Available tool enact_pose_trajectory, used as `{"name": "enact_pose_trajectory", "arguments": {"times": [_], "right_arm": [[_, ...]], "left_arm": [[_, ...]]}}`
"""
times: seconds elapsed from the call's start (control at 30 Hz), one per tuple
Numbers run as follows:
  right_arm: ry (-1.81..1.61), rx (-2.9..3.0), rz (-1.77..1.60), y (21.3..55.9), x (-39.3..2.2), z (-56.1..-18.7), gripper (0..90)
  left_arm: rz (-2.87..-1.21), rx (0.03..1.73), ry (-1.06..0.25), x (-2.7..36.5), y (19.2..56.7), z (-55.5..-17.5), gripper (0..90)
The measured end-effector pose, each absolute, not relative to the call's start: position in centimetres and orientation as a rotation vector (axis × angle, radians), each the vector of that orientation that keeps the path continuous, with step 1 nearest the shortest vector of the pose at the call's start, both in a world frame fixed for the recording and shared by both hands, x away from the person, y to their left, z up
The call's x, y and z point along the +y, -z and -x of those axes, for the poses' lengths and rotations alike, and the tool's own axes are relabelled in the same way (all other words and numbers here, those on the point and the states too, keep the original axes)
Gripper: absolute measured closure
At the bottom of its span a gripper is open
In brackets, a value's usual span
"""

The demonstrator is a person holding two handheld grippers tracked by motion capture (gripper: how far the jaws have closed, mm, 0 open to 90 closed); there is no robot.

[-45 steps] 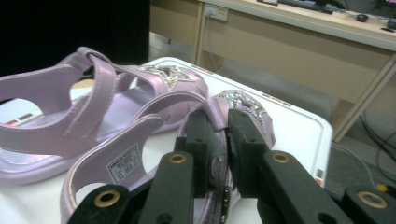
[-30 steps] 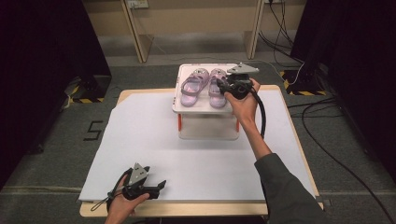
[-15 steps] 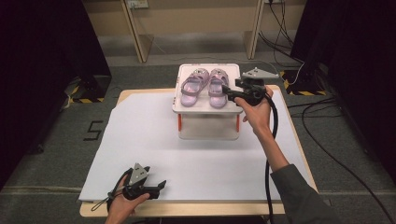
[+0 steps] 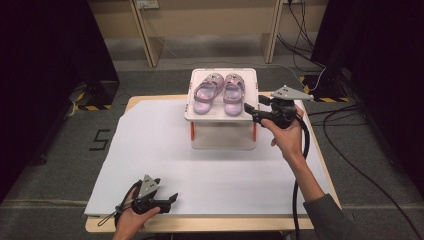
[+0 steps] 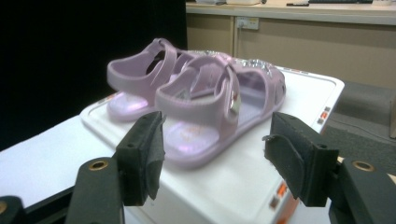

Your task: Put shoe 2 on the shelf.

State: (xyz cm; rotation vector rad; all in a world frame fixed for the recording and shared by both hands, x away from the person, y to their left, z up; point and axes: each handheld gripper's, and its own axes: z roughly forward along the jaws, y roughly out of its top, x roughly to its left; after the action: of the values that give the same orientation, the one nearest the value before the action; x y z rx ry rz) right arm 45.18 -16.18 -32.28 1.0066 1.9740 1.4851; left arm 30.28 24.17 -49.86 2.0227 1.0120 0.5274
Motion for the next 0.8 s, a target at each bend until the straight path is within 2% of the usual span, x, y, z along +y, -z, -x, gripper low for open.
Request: {"name": "enact_pose_trajectory", "arguments": {"times": [0.8], "right_arm": [[-1.543,2.032,-1.001,37.5,-19.0,-39.1,34.0]], "left_arm": [[-2.022,1.015,-0.523,24.1,49.9,-30.3,15.3]]}}
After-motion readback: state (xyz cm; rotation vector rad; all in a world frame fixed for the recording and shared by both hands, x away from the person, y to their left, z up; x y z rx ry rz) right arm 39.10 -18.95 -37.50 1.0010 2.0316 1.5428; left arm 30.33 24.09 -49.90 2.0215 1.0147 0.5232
